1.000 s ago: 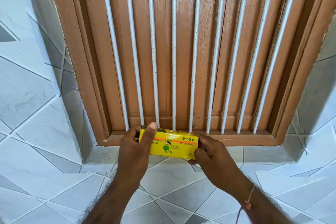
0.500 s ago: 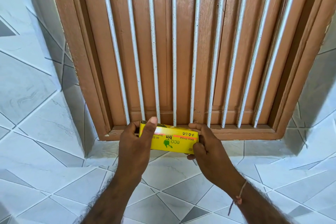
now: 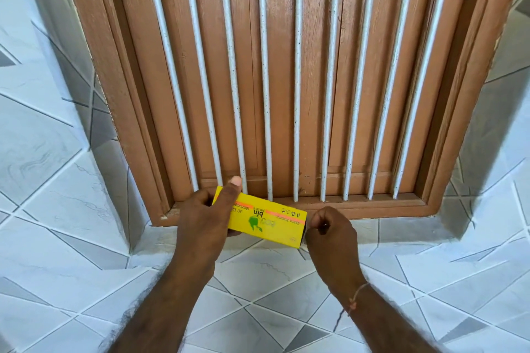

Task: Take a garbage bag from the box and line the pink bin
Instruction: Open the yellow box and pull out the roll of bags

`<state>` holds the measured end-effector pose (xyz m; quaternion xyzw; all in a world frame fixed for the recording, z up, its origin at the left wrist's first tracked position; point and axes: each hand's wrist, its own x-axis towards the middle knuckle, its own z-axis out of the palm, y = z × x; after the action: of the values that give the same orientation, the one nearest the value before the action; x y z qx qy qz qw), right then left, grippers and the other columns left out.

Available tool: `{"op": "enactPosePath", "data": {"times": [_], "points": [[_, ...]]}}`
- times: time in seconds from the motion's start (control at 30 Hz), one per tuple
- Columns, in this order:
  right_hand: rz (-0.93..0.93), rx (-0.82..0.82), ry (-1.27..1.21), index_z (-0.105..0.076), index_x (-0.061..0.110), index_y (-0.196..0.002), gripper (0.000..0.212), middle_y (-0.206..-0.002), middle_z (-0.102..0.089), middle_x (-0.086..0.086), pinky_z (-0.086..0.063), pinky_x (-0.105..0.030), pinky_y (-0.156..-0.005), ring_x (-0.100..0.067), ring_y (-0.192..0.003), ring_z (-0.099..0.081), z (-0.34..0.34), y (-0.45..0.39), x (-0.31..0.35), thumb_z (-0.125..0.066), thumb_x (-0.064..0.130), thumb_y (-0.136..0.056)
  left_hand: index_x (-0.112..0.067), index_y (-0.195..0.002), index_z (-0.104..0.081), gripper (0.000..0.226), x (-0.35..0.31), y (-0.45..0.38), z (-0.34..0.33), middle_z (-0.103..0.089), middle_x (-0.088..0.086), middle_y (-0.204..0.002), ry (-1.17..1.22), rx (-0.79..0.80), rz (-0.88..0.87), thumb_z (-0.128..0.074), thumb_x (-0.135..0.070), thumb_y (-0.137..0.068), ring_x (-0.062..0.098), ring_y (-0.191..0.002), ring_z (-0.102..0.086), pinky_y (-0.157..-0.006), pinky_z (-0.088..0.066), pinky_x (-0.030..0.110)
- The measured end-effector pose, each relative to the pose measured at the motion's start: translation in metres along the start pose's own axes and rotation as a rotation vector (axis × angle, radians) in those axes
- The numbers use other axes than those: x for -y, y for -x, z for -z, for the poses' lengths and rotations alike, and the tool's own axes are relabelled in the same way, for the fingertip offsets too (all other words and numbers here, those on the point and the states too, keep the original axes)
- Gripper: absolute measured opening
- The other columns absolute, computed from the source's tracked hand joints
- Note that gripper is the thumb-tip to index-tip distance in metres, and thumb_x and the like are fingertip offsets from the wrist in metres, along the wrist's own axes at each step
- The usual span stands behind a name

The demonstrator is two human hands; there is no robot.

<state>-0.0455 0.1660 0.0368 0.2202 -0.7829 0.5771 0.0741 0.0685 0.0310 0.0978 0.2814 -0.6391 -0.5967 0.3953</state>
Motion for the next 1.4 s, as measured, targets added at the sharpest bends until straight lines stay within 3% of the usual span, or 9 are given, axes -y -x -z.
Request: {"op": "enactPosePath", "data": {"times": [0.13,0.23,0.33,0.53,0.7,0.83,0.93,1.1,1.4], "points": [[-0.2,0.173,-0.31,-0.075,0.016,-0.083,0.021,-0.071,-0.072,-0.003,-0.048,-0.031,-0.06,-0.009,-0.055,-0.056,-0.005,0.006,-0.001,-0.059,0.002,-0.085,-0.014,-0.078,-0.069,0.042,-0.014,0.0,-0.009,-0.067,0.011,-0.07,-0.171,-0.002,-0.154,-0.07,-0.055,-0.076,0.023,-0.064,-0.067,-0.056,-0.061,0.039],[-0.668,0.419,-1.088,-0.072,0.006,-0.1,0.031,-0.104,-0.072,-0.019,-0.052,-0.043,-0.086,-0.031,-0.094,-0.066,-0.001,0.007,-0.001,-0.043,0.013,-0.092,-0.018,-0.075,-0.065,0.049,-0.021,-0.002,-0.012,-0.065,0.008,-0.07,-0.405,-0.005,-0.284,-0.064,-0.067,-0.073,0.021,-0.067,-0.065,-0.058,-0.052,0.032],[-0.812,0.423,-1.34,-0.061,-0.002,-0.113,0.039,-0.118,-0.065,-0.03,-0.051,-0.051,-0.092,-0.045,-0.113,-0.057,-0.002,0.008,-0.004,-0.045,0.019,-0.085,-0.024,-0.076,-0.058,0.049,-0.03,0.002,-0.022,-0.056,-0.001,-0.073,-0.581,0.039,-0.432,-0.06,-0.072,-0.069,0.015,-0.07,-0.058,-0.06,-0.044,0.029],[-0.878,0.364,-1.451,-0.065,-0.001,-0.089,0.033,-0.088,-0.073,-0.025,-0.056,-0.048,-0.079,-0.035,-0.074,-0.072,-0.011,0.011,-0.012,-0.042,0.021,-0.092,-0.026,-0.107,-0.053,0.054,-0.044,0.027,-0.048,-0.047,-0.007,-0.1,-0.918,0.299,-0.582,-0.063,-0.067,-0.073,0.013,-0.091,-0.05,-0.074,-0.039,0.029],[-0.847,0.388,-1.443,-0.073,0.001,-0.072,0.042,-0.082,-0.073,-0.02,-0.055,-0.041,-0.075,-0.033,-0.069,-0.071,-0.011,0.013,-0.029,-0.045,0.027,-0.09,-0.024,-0.12,-0.049,0.065,-0.049,0.03,-0.058,-0.046,-0.005,-0.109,-1.028,0.396,-0.63,-0.061,-0.069,-0.075,0.016,-0.096,-0.052,-0.076,-0.046,0.032],[-0.752,0.455,-1.424,-0.076,0.002,-0.081,0.025,-0.092,-0.073,-0.02,-0.056,-0.04,-0.072,-0.035,-0.077,-0.07,-0.007,0.015,-0.023,-0.074,0.023,-0.066,-0.023,-0.115,-0.052,0.067,-0.053,0.024,-0.059,-0.046,-0.006,-0.103,-1.014,0.301,-0.671,-0.055,-0.075,-0.073,0.018,-0.097,-0.053,-0.078,-0.047,0.034],[-0.719,0.454,-1.452,-0.071,0.003,-0.102,0.065,-0.102,-0.07,-0.021,-0.056,-0.039,-0.069,-0.039,-0.087,-0.066,-0.006,0.012,-0.027,-0.091,0.024,-0.044,-0.024,-0.099,-0.056,0.061,-0.053,0.013,-0.056,-0.05,-0.008,-0.093,-0.924,0.295,-0.603,-0.055,-0.078,-0.07,0.015,-0.089,-0.053,-0.074,-0.047,0.033],[-0.65,0.494,-1.483,-0.069,0.01,-0.109,0.074,-0.1,-0.07,-0.017,-0.054,-0.034,-0.063,-0.032,-0.079,-0.064,-0.004,0.012,-0.027,-0.093,0.04,-0.046,-0.021,-0.063,-0.051,0.06,-0.05,-0.007,-0.047,-0.049,-0.001,-0.063,-0.787,0.249,-0.521,-0.055,-0.081,-0.066,0.015,-0.061,-0.052,-0.051,-0.032,0.027],[-0.632,0.577,-1.574,-0.063,0.013,-0.118,0.07,-0.119,-0.062,-0.021,-0.05,-0.048,-0.08,-0.038,-0.101,-0.059,-0.006,0.013,-0.024,-0.088,0.037,-0.058,-0.02,-0.066,-0.054,0.061,-0.047,-0.011,-0.041,-0.053,0.001,-0.065,-0.794,0.248,-0.492,-0.054,-0.081,-0.066,0.016,-0.063,-0.054,-0.052,-0.033,0.026]]}}
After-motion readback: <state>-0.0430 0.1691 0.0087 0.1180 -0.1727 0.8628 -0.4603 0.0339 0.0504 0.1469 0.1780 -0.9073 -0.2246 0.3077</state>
